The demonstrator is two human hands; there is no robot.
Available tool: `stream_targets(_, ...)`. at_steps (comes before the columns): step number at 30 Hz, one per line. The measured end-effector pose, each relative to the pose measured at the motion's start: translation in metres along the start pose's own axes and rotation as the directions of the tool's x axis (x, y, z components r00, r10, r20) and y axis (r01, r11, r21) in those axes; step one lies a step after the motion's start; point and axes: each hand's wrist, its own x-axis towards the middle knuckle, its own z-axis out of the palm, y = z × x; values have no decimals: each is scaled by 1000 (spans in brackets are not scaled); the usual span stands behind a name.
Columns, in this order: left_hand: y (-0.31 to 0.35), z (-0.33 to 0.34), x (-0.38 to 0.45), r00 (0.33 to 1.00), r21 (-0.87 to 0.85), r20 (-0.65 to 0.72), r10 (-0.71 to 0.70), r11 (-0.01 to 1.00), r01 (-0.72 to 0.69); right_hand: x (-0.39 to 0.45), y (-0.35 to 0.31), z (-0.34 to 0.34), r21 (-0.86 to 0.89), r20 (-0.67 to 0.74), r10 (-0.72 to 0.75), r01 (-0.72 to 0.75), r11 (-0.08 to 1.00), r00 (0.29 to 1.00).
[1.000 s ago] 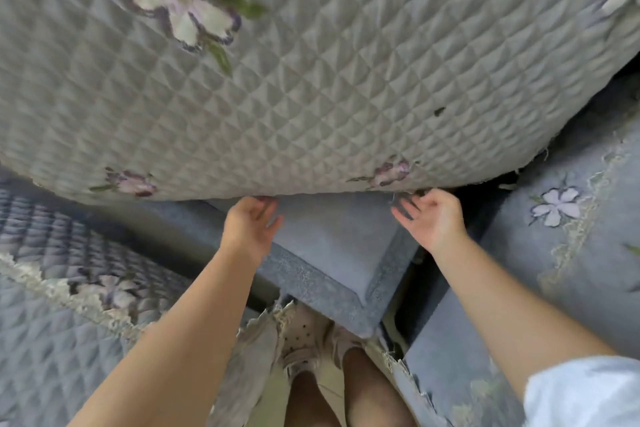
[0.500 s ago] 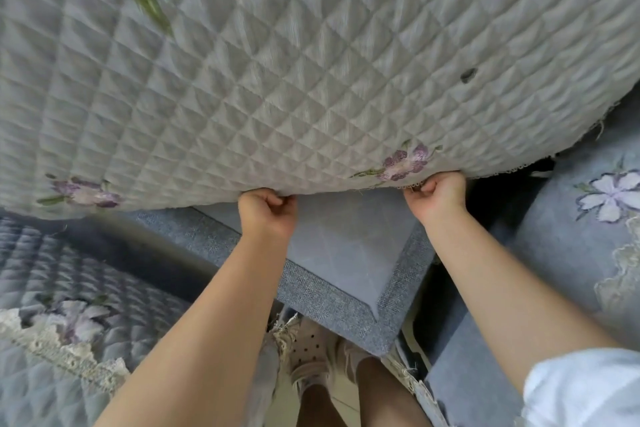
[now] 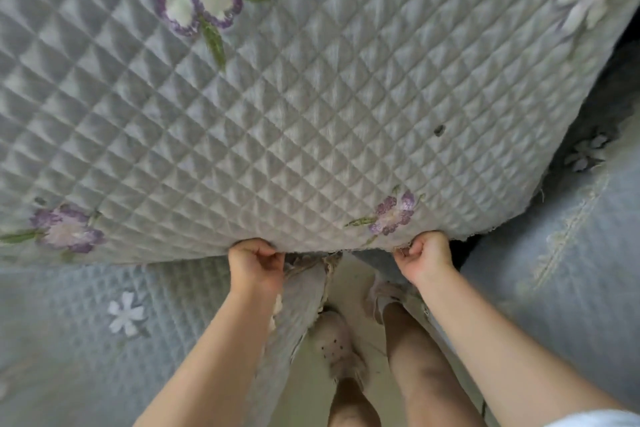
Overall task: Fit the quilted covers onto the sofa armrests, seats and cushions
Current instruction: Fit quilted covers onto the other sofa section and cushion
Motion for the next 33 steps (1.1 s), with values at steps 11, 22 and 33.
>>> stream_targets(11, 95, -95, -94, 899, 404, 227, 374, 804, -436, -102, 117, -33, -12, 92, 90, -90, 996, 992)
stream_targets(22, 92, -93, -87, 916, 709, 225, 332, 589, -388, -116, 62, -12, -931, 175, 105, 130, 342, 979)
stream_targets(33, -10, -40, -97, 972, 655, -47, 231, 742, -145, -23, -34, -68, -890, 128, -259, 226, 397, 957)
